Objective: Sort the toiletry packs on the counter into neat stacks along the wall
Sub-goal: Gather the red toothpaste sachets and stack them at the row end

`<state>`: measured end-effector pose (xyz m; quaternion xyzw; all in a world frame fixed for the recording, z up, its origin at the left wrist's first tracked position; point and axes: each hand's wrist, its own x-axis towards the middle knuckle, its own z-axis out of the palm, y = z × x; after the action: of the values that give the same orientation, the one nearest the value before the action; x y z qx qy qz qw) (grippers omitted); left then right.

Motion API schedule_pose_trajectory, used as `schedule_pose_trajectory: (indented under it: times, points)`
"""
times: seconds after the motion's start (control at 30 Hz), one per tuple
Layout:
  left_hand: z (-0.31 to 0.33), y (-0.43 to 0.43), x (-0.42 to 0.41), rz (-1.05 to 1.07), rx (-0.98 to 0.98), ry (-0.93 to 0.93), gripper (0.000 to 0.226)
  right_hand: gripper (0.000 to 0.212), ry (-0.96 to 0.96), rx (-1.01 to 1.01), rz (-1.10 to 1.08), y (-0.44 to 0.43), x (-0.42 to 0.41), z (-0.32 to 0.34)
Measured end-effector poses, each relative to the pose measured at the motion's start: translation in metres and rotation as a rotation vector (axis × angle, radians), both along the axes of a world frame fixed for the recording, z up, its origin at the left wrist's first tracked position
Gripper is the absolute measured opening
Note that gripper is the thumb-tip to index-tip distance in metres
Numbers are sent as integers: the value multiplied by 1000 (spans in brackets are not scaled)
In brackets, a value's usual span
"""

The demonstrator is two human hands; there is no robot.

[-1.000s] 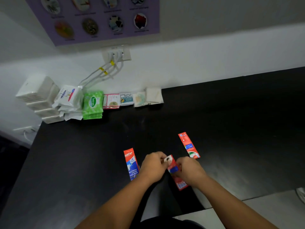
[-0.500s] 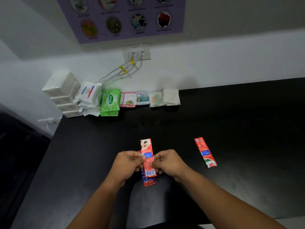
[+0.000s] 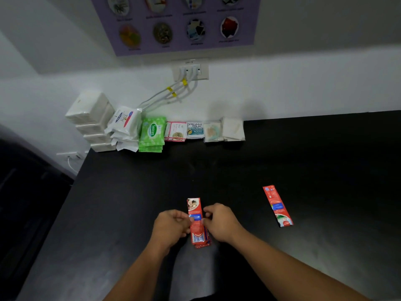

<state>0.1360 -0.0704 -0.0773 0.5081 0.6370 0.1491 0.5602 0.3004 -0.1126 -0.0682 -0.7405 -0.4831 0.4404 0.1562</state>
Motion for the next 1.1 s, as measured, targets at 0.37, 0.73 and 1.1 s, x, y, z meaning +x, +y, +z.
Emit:
schedule_pose_trajectory:
  times: [0.37, 0.73, 1.1]
  points:
    - [-4, -11, 7, 134, 195, 5, 31, 50, 220, 104, -160, -8, -12, 0]
    - [-4, -36, 26, 112, 17, -336, 53, 56, 624, 35, -217, -15, -24, -7]
    - [17, -23, 29, 71, 410, -1, 47, 48, 361, 143, -293, -14, 22, -1]
